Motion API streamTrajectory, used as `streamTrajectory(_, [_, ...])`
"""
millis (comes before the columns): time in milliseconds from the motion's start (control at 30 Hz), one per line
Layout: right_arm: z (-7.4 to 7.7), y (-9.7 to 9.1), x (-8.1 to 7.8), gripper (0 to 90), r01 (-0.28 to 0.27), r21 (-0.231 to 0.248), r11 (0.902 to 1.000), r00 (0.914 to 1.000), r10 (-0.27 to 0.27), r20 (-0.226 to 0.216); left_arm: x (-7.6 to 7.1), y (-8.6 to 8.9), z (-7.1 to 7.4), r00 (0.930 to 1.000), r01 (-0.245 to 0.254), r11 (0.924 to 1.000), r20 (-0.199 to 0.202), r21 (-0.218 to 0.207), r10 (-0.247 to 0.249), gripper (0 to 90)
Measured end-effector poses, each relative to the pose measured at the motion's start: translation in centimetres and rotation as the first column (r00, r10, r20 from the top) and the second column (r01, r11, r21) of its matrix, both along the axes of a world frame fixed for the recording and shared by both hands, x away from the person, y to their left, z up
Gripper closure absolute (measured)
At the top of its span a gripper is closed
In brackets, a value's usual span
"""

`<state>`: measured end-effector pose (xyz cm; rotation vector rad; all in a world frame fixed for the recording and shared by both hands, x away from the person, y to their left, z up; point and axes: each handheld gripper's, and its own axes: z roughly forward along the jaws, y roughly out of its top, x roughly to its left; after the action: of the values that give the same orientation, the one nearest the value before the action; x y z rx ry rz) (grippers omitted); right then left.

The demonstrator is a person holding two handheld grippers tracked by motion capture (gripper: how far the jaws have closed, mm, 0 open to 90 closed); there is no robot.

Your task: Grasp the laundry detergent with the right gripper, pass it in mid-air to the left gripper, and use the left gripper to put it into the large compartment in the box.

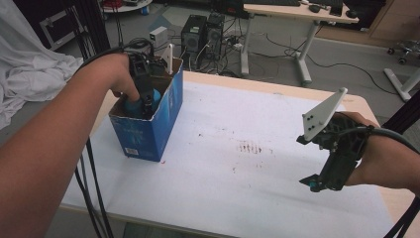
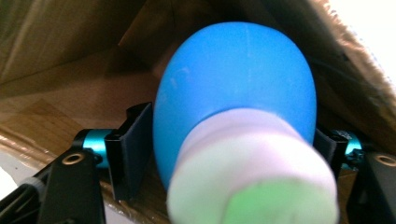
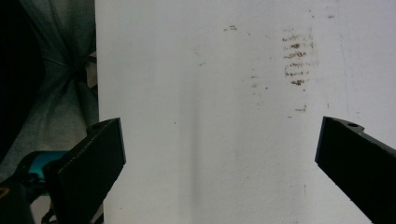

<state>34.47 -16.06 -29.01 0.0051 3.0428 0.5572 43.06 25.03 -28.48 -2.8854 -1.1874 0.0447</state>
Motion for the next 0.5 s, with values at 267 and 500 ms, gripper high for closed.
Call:
streamTrajectory(267, [0.0,-0.2,0.0,0.7,0.003,0.005,1.0000,1.0000,-0.003,-0.001,-0.1,0.0,1.6,0.9998,-0.004,0.9998,0.018,0.019,0.003,23.6])
streamTrajectory(500, [0.1,-0.4,0.1,0.7,0.000,0.006,1.0000,1.0000,0.000,-0.003,-0.6,0.2,3.9,0.9987,-0.013,0.9999,0.050,0.005,0.013,19.1])
